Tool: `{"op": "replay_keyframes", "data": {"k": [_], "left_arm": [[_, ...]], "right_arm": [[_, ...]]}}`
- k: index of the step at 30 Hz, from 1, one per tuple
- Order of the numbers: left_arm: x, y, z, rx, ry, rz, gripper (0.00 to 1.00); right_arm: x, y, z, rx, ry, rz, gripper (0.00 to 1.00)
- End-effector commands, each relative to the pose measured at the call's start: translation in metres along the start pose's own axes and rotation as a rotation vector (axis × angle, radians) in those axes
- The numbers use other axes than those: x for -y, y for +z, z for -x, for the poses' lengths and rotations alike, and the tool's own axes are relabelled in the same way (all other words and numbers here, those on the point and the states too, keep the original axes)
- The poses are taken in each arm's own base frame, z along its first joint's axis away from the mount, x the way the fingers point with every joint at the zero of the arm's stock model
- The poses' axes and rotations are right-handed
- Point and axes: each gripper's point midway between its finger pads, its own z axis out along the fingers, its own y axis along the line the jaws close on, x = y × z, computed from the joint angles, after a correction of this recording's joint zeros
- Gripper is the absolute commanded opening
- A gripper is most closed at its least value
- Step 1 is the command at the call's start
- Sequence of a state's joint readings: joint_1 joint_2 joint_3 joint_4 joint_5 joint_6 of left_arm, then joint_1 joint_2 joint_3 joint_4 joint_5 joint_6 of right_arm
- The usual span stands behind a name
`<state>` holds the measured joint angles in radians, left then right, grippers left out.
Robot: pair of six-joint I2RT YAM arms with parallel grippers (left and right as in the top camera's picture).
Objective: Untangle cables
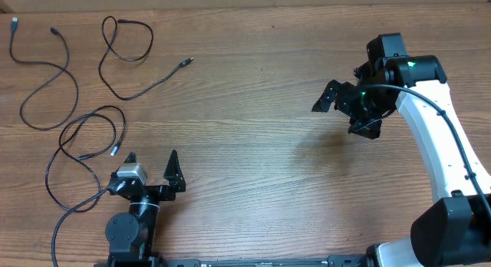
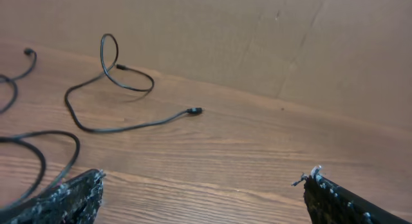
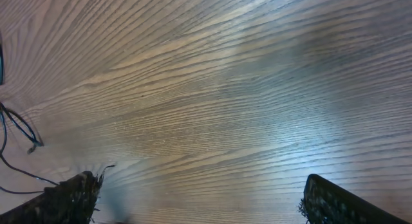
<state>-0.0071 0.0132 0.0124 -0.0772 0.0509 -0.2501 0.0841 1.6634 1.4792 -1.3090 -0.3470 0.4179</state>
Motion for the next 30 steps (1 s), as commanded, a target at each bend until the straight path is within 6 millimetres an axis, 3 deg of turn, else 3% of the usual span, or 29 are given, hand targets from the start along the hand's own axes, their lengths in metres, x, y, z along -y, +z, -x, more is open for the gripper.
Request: {"op": "replay_keyframes", "data": {"k": [1,30], "left_arm": [[0.0023,0.0,-0.0017,0.002,0.131,-0.012,1.0],[-0.0032,-0.0001,0.0,0.007,0.19,0.01,1.0]], "right_arm": [[-0.0006,-0.0055,0.0009,0.023,-0.011,0.002,1.0],[-0.0006,-0.0055,0.0009,0.023,-0.011,0.002,1.0]]}}
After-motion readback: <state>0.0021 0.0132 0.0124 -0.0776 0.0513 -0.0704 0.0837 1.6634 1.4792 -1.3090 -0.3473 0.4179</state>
